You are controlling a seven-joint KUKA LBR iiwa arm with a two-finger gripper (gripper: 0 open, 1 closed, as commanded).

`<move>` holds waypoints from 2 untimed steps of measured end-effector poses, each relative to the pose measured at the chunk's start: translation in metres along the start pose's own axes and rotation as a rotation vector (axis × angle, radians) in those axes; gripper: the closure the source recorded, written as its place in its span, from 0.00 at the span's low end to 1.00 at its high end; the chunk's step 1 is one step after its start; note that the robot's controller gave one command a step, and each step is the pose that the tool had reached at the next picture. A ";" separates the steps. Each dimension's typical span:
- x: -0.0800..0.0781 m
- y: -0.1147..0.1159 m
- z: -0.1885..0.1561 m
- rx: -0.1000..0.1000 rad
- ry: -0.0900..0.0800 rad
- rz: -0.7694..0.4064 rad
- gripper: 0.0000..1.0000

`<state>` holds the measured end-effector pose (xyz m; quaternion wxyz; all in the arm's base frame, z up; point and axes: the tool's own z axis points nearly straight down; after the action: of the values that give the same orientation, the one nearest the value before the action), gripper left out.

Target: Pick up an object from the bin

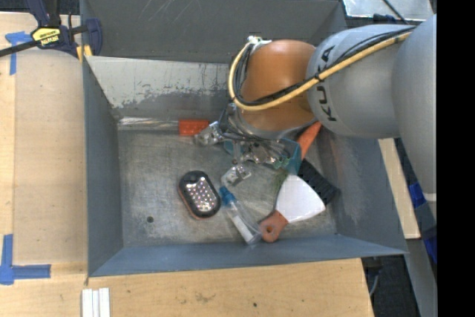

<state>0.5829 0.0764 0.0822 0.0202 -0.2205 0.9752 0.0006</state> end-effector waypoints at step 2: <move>-0.014 0.077 -0.007 -0.013 0.036 -0.239 1.00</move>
Offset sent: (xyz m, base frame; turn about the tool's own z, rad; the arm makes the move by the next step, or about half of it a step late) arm -0.0214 0.0754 0.0068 -0.2401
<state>0.5622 0.1519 0.0894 0.0013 -0.3351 0.9422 0.0005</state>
